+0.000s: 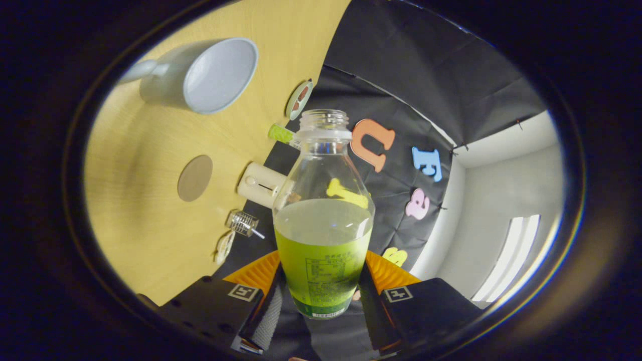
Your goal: Take the bottle from table, then pour the juice into the cup, finally place the bottle on the coaster
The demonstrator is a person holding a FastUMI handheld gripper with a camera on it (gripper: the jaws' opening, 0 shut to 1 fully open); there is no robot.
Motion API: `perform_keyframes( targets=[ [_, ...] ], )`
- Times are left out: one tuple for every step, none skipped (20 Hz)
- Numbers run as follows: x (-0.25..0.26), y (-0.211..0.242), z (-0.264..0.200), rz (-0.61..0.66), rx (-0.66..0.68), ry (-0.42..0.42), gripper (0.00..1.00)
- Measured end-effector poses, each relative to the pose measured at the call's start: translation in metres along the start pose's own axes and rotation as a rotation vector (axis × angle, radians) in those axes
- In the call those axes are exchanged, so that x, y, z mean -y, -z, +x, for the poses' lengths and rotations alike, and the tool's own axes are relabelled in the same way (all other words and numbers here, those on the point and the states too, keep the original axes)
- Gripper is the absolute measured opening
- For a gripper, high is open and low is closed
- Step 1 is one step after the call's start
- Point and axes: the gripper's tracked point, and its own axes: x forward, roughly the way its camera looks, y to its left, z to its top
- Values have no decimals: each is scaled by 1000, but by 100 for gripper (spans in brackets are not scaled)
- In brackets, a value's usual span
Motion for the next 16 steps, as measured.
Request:
perform_keyframes(
  targets=[
    [-6,0,1,58,-16,-37,76],
    [-13,1,0,122,-32,-75,76],
    [-16,2,0,193,-50,-106,76],
    [-18,1,0,265,-59,-130,76],
    [-20,1,-1,336,-69,-149,76],
    [-21,2,-2,406,-77,-172,76],
    [-21,3,-2,480,-86,-191,76],
    [-21,3,-3,557,-95,-208,76],
    [-19,3,-2,638,-100,-216,76],
    [-15,2,-2,721,-97,-218,76],
    [-10,4,-1,799,-98,-222,76],
    [-7,6,-1,872,-102,-231,76],
    [-5,6,-1,949,-97,-243,76],
    [-3,7,-1,1025,-100,-258,76],
    [0,9,-1,1111,-97,-270,76],
    [3,9,-1,1204,-87,-284,76]
  ],
)
